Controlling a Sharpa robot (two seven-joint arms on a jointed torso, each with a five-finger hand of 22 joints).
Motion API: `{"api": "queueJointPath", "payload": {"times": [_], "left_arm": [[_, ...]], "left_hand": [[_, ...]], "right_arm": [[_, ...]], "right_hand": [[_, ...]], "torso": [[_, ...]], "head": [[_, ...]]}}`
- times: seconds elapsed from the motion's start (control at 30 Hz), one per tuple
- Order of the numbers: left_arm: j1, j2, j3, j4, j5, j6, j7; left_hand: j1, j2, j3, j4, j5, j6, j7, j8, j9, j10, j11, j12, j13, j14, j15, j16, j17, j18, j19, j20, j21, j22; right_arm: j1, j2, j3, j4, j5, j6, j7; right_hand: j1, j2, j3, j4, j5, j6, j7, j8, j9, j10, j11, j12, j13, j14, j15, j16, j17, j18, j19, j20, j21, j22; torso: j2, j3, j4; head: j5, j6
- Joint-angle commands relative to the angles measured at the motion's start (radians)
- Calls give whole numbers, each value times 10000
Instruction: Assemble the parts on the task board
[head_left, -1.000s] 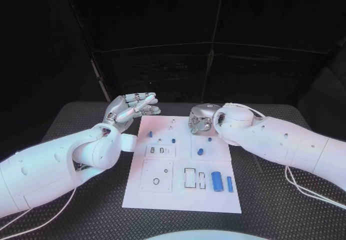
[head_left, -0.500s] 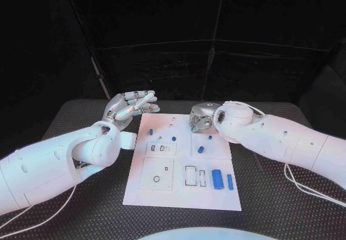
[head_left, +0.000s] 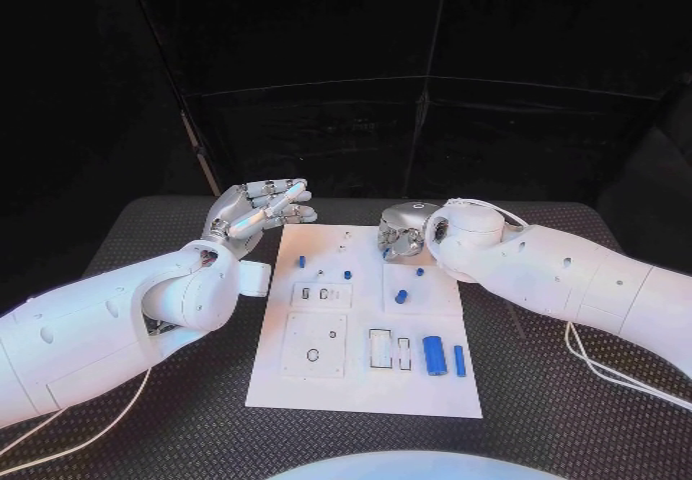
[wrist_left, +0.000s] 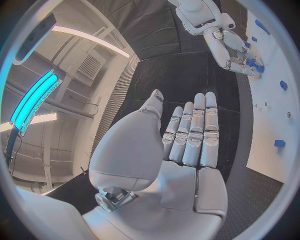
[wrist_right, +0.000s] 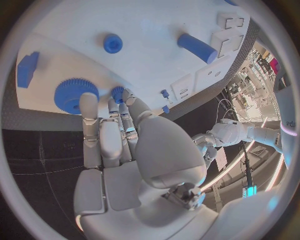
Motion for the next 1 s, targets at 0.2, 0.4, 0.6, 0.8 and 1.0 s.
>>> {"api": "queueJointPath", "payload": {"times": [0.2,0.4,0.6,0.8,1.0], "left_arm": [[12,6,9,9,-46,105,5],[12,-21,9,19,-46,96,-1],[12,-46,9,48,-46,92,0],[12,-62,9,72,-46,90,2],[12,-75,10,82,-46,87,3]], "left_hand": [[18,126,-58,-32,-7,2,59,-47,-7,-25,24,-69,-11,-6,9,-71,18,55,47,54,-72,-12],[26,138,-57,-41,-7,4,59,-50,-6,-27,24,-75,-11,-1,9,-77,23,55,52,55,-77,-16],[39,152,-55,-54,-7,7,59,-53,-5,-26,23,-79,-10,4,8,-85,28,56,57,55,-82,-20],[50,160,-55,-65,-7,10,59,-56,-4,-26,24,-83,-10,8,8,-91,33,56,62,55,-86,-23],[50,160,-55,-65,-7,10,59,-56,-4,-26,24,-83,-10,8,8,-91,33,56,62,55,-86,-23]], "right_arm": [[0,-37,-20,87,-137,-715,214],[-2,-105,-19,316,-45,-1700,359],[-2,3,-17,325,-21,-2289,381],[-1,200,-17,157,-109,-2531,354],[1,482,-16,-117,-260,-2783,272]], "right_hand": [[153,-117,1249,33,14,559,3,86,29,584,-42,78,51,416,-41,307,255,-56,25,-44,651,655],[-174,-516,2343,52,119,686,-5,16,21,691,-49,24,49,391,-33,401,263,-64,-76,-31,939,873],[-361,-731,2794,78,78,712,18,-10,23,702,-64,17,50,391,-25,458,293,-71,-94,-24,1052,960],[-447,-808,2959,101,41,704,19,-26,21,687,-53,10,48,389,-21,476,294,-79,-90,-16,1096,999],[-481,-847,3016,107,27,690,21,-35,18,668,-48,4,45,390,-17,487,302,-82,-88,-12,1112,1015]], "torso": [[-4,-8,14],[1,-10,31],[9,-12,52],[25,-11,64],[26,-15,58]], "head": [[5,-44],[22,-43],[93,-13],[148,17],[206,32]]}}
